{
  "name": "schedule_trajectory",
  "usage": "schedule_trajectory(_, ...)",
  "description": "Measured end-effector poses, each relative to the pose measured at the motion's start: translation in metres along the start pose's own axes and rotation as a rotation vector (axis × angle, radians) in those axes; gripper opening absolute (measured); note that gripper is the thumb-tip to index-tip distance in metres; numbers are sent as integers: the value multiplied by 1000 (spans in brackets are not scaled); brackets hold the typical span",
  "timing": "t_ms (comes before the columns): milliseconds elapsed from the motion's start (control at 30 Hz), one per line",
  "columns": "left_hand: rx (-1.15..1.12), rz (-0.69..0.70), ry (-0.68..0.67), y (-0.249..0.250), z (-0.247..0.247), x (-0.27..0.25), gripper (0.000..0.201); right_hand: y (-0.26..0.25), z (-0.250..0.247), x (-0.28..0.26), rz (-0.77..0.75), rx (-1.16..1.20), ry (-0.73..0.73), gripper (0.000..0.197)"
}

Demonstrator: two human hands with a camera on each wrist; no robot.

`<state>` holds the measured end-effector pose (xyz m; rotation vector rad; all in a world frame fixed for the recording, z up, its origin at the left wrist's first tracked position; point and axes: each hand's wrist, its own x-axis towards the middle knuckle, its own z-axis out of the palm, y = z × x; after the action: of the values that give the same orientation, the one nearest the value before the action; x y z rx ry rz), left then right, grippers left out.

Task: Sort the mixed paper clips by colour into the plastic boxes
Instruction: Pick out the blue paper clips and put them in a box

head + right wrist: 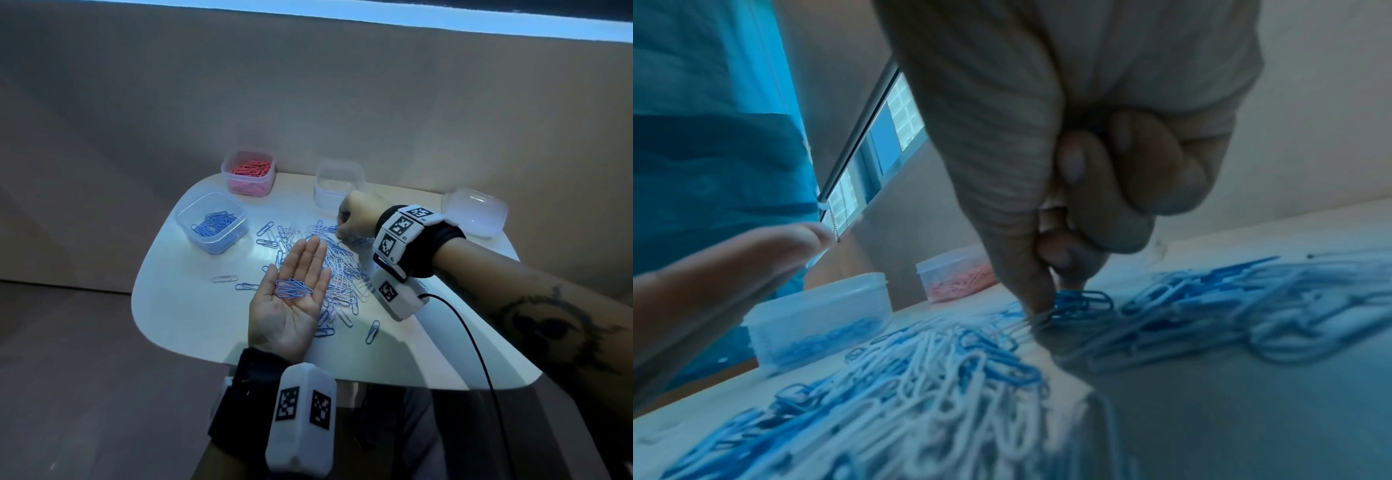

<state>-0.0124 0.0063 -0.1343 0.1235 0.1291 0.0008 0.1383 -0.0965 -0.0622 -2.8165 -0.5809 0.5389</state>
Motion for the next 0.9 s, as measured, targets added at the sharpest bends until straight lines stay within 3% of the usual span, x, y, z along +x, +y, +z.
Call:
schedule_trajectory(233,42,-14,16,-2,10,-2,42,0,4,11,31,-45,-40,14)
schedule_trajectory(400,50,-27,45,-2,16,-3,41,-5,2,4,-28,-151,-31,13)
schedule_trajectory(500,47,-23,75,-2,17,-4,52,-6,-4,-4,-30,-180,-29,19)
schedule_trajectory(633,55,-28,97,-1,17,-4,63,6,-22,-17,-39,19,-46,16)
schedule_trajectory(733,67,-29,118,-1,17,-3,64,6,-30,-40,-57,490,-167,18)
schedule_trajectory(800,79,-30,137,-1,19,-3,65,-3,-26,-56,-97,686,-238,18)
schedule_trajectory(900,81,-30,162,-2,22,-4,65,-24,-12,-77,-187,666,-330,11)
